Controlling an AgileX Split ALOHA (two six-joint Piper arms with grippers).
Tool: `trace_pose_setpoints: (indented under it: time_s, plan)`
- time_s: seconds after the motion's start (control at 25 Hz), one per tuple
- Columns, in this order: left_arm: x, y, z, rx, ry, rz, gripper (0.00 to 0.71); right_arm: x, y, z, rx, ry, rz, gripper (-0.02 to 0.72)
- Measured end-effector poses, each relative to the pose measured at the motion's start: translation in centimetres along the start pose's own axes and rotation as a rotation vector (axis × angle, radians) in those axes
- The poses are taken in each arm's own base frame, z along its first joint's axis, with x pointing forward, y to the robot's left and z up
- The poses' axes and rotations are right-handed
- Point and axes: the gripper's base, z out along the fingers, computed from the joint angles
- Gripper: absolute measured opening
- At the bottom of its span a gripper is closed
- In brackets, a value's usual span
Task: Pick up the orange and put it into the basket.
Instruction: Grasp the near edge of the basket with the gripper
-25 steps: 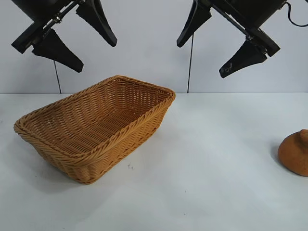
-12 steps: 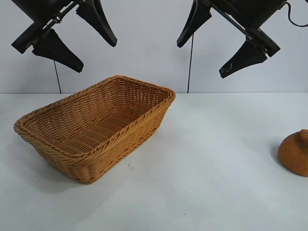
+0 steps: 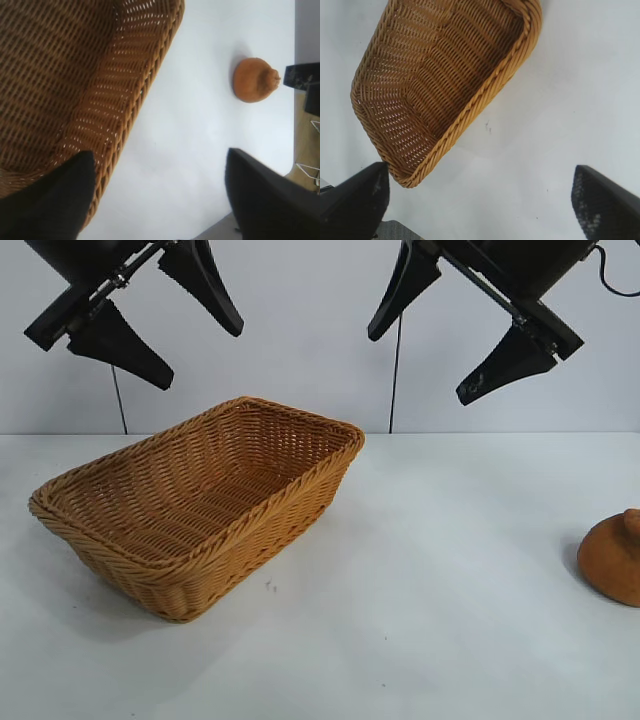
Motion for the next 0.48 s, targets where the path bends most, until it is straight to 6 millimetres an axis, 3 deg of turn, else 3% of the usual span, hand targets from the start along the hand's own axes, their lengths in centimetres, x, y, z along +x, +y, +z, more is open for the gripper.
trace_pose_setpoints:
  time_s: [0.36,0.48]
  plan:
    - [-0.4,0.2,-0.1,-0.001,-0.033,-0.005,0.519,0.0,0.0,0.0,0.000,0.000,0.000,0.678]
    - [-0.7,0.7,-1.1,-0.005,-0.058,-0.022,0.519,0.0,0.0,0.0,0.000,0.000,0.000,0.678]
